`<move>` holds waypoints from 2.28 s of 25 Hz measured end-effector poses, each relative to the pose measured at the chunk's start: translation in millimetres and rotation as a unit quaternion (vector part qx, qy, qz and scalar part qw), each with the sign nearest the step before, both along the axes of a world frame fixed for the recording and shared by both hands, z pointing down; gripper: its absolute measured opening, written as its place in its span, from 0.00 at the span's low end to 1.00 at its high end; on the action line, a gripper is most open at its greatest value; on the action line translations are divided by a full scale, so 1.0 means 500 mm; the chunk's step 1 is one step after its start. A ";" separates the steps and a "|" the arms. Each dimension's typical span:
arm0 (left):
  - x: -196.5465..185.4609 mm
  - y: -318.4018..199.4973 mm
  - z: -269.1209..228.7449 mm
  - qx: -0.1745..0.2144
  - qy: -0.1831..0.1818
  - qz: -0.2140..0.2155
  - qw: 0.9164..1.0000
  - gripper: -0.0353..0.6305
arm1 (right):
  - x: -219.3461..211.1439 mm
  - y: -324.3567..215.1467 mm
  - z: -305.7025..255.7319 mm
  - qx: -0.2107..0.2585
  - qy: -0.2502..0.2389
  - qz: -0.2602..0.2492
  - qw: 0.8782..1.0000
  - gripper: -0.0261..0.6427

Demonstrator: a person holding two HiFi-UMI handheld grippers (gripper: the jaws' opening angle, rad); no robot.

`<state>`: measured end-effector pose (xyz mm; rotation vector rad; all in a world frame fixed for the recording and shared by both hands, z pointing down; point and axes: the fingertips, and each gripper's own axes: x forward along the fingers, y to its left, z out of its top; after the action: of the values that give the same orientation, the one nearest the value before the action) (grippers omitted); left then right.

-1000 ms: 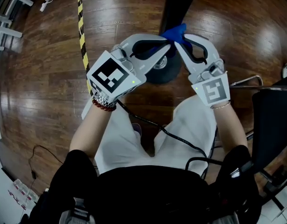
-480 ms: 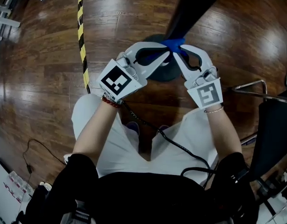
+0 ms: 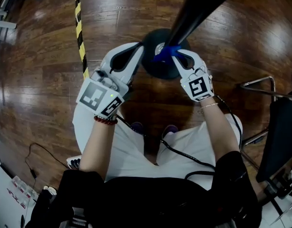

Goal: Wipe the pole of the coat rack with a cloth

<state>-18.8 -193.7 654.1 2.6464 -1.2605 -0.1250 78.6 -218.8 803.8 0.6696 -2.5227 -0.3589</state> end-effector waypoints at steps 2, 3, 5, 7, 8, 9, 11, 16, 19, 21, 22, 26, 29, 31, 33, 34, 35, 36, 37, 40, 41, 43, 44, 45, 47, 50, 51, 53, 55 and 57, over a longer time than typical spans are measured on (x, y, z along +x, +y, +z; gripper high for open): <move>-0.062 0.006 -0.033 0.027 -0.008 -0.051 0.998 0.06 | -0.006 -0.002 0.042 -0.009 0.014 0.000 1.000 0.09; -0.073 0.006 -0.048 0.043 -0.021 -0.060 0.997 0.06 | -0.008 -0.002 0.064 -0.013 0.022 -0.001 1.000 0.09; -0.057 0.010 -0.073 0.078 -0.044 -0.051 0.995 0.06 | -0.011 -0.002 0.112 -0.023 0.029 -0.002 0.999 0.09; -0.013 0.026 -0.078 0.100 -0.082 -0.022 0.991 0.06 | -0.016 0.000 0.157 -0.034 0.029 -0.001 0.999 0.09; 0.006 0.037 -0.069 0.102 -0.107 -0.005 0.989 0.06 | -0.018 0.001 0.175 -0.039 0.034 0.000 0.999 0.09; 0.021 0.045 -0.058 0.099 -0.128 0.010 0.987 0.06 | -0.020 0.001 0.191 -0.045 0.040 0.002 0.998 0.09; 0.034 0.052 -0.048 0.094 -0.143 0.024 0.985 0.06 | -0.026 -0.001 0.216 -0.059 0.042 0.007 0.997 0.09; 0.025 0.060 -0.059 0.098 -0.136 0.016 0.986 0.06 | -0.032 -0.003 0.289 -0.100 0.048 0.029 0.993 0.09; 0.020 0.066 -0.057 0.099 -0.133 0.015 0.986 0.06 | -0.014 -0.007 0.331 -0.127 0.056 0.057 0.989 0.09; 0.017 0.070 -0.050 0.094 -0.135 0.016 0.986 0.06 | -0.005 -0.011 0.350 -0.142 0.059 0.077 0.985 0.09; 0.016 0.072 -0.048 0.093 -0.134 0.016 0.986 0.06 | -0.001 -0.013 0.360 -0.150 0.062 0.086 0.983 0.09; 0.014 0.074 -0.057 0.102 -0.112 0.017 0.988 0.06 | 0.016 -0.022 0.393 -0.209 0.061 0.141 0.966 0.09; 0.020 0.071 -0.060 0.108 -0.099 0.022 0.989 0.06 | 0.029 -0.027 0.400 -0.233 0.054 0.189 0.952 0.09; 0.021 0.071 -0.053 0.107 -0.101 0.025 0.989 0.06 | 0.032 -0.027 0.394 -0.230 0.040 0.203 0.951 0.09; 0.020 0.070 -0.046 0.102 -0.099 0.026 0.990 0.06 | 0.031 -0.025 0.386 -0.216 0.017 0.203 0.955 0.09; 0.021 0.068 -0.045 0.100 -0.097 0.026 0.990 0.06 | 0.031 -0.025 0.382 -0.209 0.007 0.200 0.957 0.09; 0.023 0.068 -0.046 0.100 -0.094 0.027 0.990 0.06 | 0.032 -0.026 0.377 -0.202 0.001 0.197 0.959 0.09; 0.025 0.067 -0.048 0.101 -0.091 0.030 0.990 0.06 | 0.033 -0.028 0.372 -0.197 -0.003 0.193 0.961 0.09; 0.028 0.067 -0.050 0.103 -0.088 0.033 0.990 0.06 | 0.033 -0.031 0.363 -0.193 -0.006 0.188 0.963 0.09; 0.029 0.069 -0.044 0.103 -0.094 0.038 0.989 0.06 | 0.023 -0.030 0.321 -0.185 -0.021 0.171 0.968 0.09; 0.029 0.069 -0.043 0.104 -0.103 0.037 0.988 0.06 | 0.020 -0.027 0.304 -0.183 -0.023 0.164 0.969 0.09; 0.036 0.069 -0.041 0.110 -0.125 0.041 0.985 0.06 | 0.015 -0.023 0.270 -0.178 -0.028 0.151 0.972 0.09; 0.044 0.067 -0.040 0.113 -0.129 0.046 0.984 0.06 | 0.015 -0.022 0.252 -0.176 -0.034 0.146 0.973 0.09; 0.053 0.065 -0.039 0.113 -0.130 0.052 0.984 0.06 | 0.015 -0.022 0.234 -0.173 -0.040 0.141 0.974 0.09; 0.066 0.057 -0.033 0.105 -0.126 0.062 0.984 0.06 | 0.020 -0.023 0.192 -0.162 -0.050 0.126 0.977 0.09; 0.067 0.046 -0.019 0.087 -0.115 0.069 0.987 0.06 | 0.031 -0.024 0.107 -0.150 -0.090 0.112 0.978 0.09; 0.066 0.042 -0.015 0.085 -0.115 0.071 0.987 0.06 | 0.038 -0.026 0.074 -0.149 -0.111 0.115 0.976 0.09; 0.068 0.034 -0.007 0.086 -0.119 0.076 0.986 0.06 | 0.061 -0.037 0.005 -0.144 -0.159 0.130 0.968 0.09; 0.072 0.027 -0.002 0.087 -0.117 0.079 0.986 0.06 | 0.087 -0.054 -0.070 -0.131 -0.204 0.143 0.959 0.09; 0.075 0.016 0.001 0.083 -0.108 0.079 0.988 0.06 | 0.100 -0.070 -0.149 -0.108 -0.237 0.135 0.956 0.09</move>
<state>18.8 -185.7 654.6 2.9583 -1.1381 0.0894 128.8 -253.6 729.4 1.1009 -2.7972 0.1986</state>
